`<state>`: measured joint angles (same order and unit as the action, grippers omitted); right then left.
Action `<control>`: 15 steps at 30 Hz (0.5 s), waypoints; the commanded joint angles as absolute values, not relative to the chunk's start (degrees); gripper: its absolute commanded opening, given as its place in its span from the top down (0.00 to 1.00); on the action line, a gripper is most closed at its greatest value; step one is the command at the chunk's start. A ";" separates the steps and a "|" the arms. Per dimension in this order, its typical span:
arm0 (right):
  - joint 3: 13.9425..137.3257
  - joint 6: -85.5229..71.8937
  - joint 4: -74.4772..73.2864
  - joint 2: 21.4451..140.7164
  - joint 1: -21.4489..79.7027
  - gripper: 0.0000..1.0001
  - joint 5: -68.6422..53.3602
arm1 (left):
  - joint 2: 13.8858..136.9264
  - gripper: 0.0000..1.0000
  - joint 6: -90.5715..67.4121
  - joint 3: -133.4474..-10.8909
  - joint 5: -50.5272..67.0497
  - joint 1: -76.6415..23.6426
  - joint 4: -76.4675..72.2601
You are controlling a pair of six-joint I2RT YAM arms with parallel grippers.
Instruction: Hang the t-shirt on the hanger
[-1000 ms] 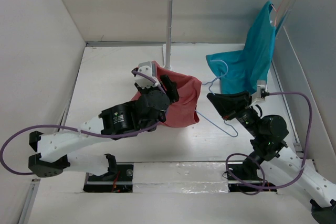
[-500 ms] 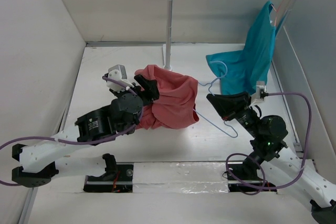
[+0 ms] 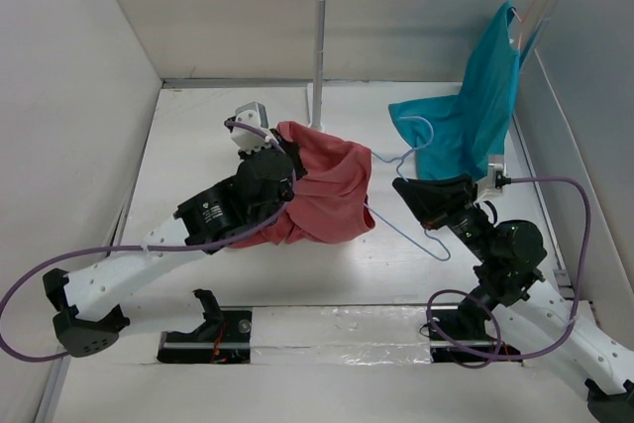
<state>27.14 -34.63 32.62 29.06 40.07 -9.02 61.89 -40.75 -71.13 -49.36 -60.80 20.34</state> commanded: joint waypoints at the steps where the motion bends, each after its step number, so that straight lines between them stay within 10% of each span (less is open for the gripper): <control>1: 26.81 -35.50 40.34 27.60 39.73 1.00 -9.66 | 58.62 1.00 -37.01 -72.33 -47.82 -59.94 13.37; 9: 19.69 -37.97 54.47 28.13 39.73 1.00 -19.06 | 73.26 1.00 -22.87 -107.85 -41.31 -60.81 17.65; 15: 23.10 -34.46 47.59 16.04 39.73 1.00 -17.59 | 85.94 1.00 -13.28 -131.45 -58.06 -76.45 25.14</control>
<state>19.14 -36.27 45.12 23.24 39.77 -16.99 82.81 -20.38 -124.84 -49.91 -71.42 22.90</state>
